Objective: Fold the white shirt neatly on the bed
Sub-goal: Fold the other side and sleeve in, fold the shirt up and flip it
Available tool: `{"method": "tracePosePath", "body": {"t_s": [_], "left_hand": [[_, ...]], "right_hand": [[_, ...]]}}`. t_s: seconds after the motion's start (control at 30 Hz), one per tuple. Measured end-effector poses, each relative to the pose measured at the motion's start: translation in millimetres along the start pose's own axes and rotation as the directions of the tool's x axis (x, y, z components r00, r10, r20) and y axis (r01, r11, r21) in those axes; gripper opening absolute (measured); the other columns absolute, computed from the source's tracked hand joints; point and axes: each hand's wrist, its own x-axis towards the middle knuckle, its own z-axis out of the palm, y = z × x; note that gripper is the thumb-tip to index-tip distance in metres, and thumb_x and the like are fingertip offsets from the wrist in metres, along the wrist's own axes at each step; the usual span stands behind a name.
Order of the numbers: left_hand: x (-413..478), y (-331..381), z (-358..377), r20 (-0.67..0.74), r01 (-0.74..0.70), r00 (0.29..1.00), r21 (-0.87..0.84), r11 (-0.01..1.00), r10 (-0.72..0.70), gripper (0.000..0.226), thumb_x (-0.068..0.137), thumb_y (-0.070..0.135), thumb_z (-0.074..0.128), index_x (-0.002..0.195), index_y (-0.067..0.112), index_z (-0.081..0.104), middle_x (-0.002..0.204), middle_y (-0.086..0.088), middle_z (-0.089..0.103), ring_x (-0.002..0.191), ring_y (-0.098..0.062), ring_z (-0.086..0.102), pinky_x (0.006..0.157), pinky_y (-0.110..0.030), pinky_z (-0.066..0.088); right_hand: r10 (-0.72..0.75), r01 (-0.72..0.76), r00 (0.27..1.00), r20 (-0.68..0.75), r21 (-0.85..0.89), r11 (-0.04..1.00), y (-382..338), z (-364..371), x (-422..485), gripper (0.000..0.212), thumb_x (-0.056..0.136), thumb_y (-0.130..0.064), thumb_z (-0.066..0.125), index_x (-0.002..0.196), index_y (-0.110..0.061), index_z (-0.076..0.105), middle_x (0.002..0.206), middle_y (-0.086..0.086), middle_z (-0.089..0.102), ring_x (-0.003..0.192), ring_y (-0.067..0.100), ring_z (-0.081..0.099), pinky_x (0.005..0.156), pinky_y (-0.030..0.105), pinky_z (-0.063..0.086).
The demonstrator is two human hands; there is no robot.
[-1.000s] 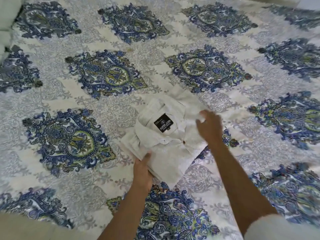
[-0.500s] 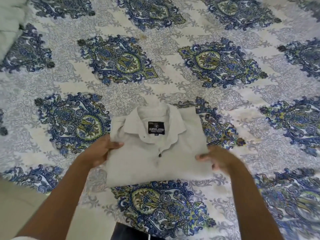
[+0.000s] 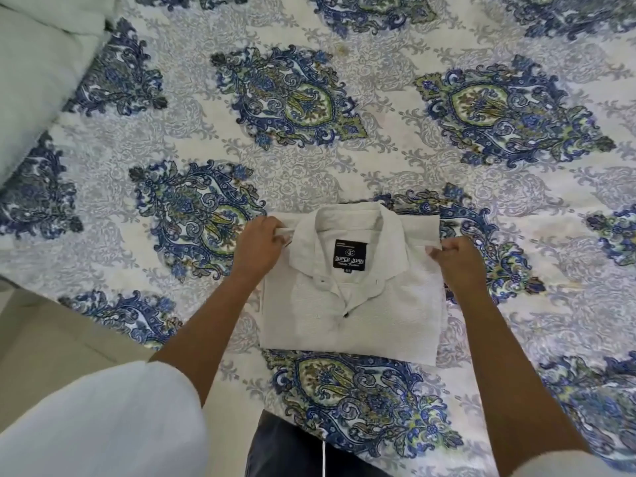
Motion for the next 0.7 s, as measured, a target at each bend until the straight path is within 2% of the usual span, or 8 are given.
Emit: {"method": "tracePosePath", "body": {"t_s": [0.1, 0.23, 0.4, 0.47, 0.53, 0.6, 0.63, 0.7], "left_hand": [[6.3, 4.3, -10.8, 0.070, 0.069, 0.996, -0.182, 0.981, -0.057, 0.014, 0.087, 0.015, 0.061, 0.094, 0.003, 0.062, 0.089, -0.008, 0.056, 0.082, -0.021, 0.050, 0.063, -0.031, 0.036], [16.5, 4.1, -24.2, -0.022, 0.105, 0.991, -0.471, 0.876, -0.131, 0.005, 0.088, 0.012, 0.060, 0.085, 0.011, 0.056, 0.073, 0.002, 0.052, 0.066, -0.010, 0.044, 0.056, -0.024, 0.034], [30.7, -0.1, -10.6, 0.030, 0.150, 0.988, -0.323, 0.935, -0.149, 0.012, 0.091, 0.012, 0.056, 0.095, 0.003, 0.060, 0.085, -0.009, 0.055, 0.079, -0.018, 0.048, 0.058, -0.028, 0.034], [30.8, -2.9, -4.1, -0.019, 0.138, 0.988, -0.338, 0.931, -0.153, 0.015, 0.091, 0.014, 0.057, 0.099, 0.002, 0.060, 0.089, -0.009, 0.054, 0.081, -0.018, 0.049, 0.063, -0.027, 0.037], [22.7, -5.0, 1.8, -0.078, 0.175, 0.969, -0.450, 0.876, -0.234, 0.027, 0.090, 0.020, 0.059, 0.112, 0.004, 0.055, 0.104, -0.009, 0.051, 0.090, -0.016, 0.049, 0.076, -0.027, 0.040], [4.7, -6.8, 9.2, -0.066, 0.267, 0.928, -0.568, 0.778, -0.367, 0.042, 0.089, 0.031, 0.060, 0.120, 0.005, 0.049, 0.117, -0.012, 0.050, 0.099, -0.020, 0.051, 0.083, -0.028, 0.041], [-6.4, -8.8, 14.3, -0.016, 0.318, 0.911, -0.606, 0.729, -0.411, 0.046, 0.089, 0.036, 0.059, 0.120, 0.006, 0.048, 0.118, -0.013, 0.051, 0.101, -0.023, 0.052, 0.084, -0.031, 0.042], [-34.4, -12.9, 22.0, 0.164, 0.435, 0.882, -0.645, 0.628, -0.442, 0.046, 0.088, 0.041, 0.059, 0.118, 0.009, 0.049, 0.115, -0.008, 0.056, 0.101, -0.025, 0.056, 0.083, -0.037, 0.046]], "right_hand": [[-0.026, 0.025, 0.999, 0.044, 0.031, 0.999, -0.3, -3.9, 6.4, 0.017, 0.082, -0.015, 0.068, 0.082, -0.008, 0.053, 0.088, 0.010, 0.056, 0.080, 0.022, 0.050, 0.071, 0.033, 0.038], [-0.165, 0.170, 0.985, -0.047, 0.104, 0.980, -24.0, -15.0, 13.0, 0.012, 0.081, -0.011, 0.068, 0.085, -0.009, 0.057, 0.076, 0.007, 0.055, 0.067, 0.020, 0.044, 0.064, 0.029, 0.036], [-0.062, 0.060, 0.998, -0.027, -0.066, 0.996, -25.2, 9.0, 39.9, 0.011, 0.083, -0.014, 0.064, 0.092, -0.008, 0.060, 0.085, 0.007, 0.058, 0.077, 0.025, 0.055, 0.071, 0.034, 0.044], [-0.043, 0.038, 0.996, -0.072, -0.070, 0.997, -19.1, 15.2, 42.2, 0.013, 0.085, -0.014, 0.061, 0.097, -0.010, 0.061, 0.091, 0.005, 0.058, 0.082, 0.022, 0.053, 0.071, 0.031, 0.040], [-0.071, 0.066, 0.988, -0.139, -0.035, 0.997, -14.8, 14.1, 36.5, 0.015, 0.088, -0.018, 0.060, 0.100, -0.010, 0.060, 0.090, 0.003, 0.057, 0.081, 0.019, 0.051, 0.071, 0.029, 0.038], [-0.031, 0.039, 0.979, -0.201, 0.034, 0.999, -6.8, 7.5, 26.1, 0.011, 0.088, -0.024, 0.060, 0.089, -0.014, 0.056, 0.081, 0.000, 0.052, 0.074, 0.018, 0.048, 0.070, 0.029, 0.036], [0.026, -0.018, 0.984, -0.177, 0.047, 0.999, -0.8, 4.0, 18.7, 0.016, 0.089, -0.027, 0.058, 0.081, -0.015, 0.052, 0.076, 0.001, 0.049, 0.071, 0.019, 0.047, 0.069, 0.029, 0.035], [0.158, -0.159, 0.987, 0.030, 0.024, 0.987, 16.7, -2.8, -0.6, 0.034, 0.093, -0.038, 0.052, 0.072, -0.011, 0.049, 0.071, 0.006, 0.048, 0.073, 0.022, 0.048, 0.068, 0.031, 0.035]]}}
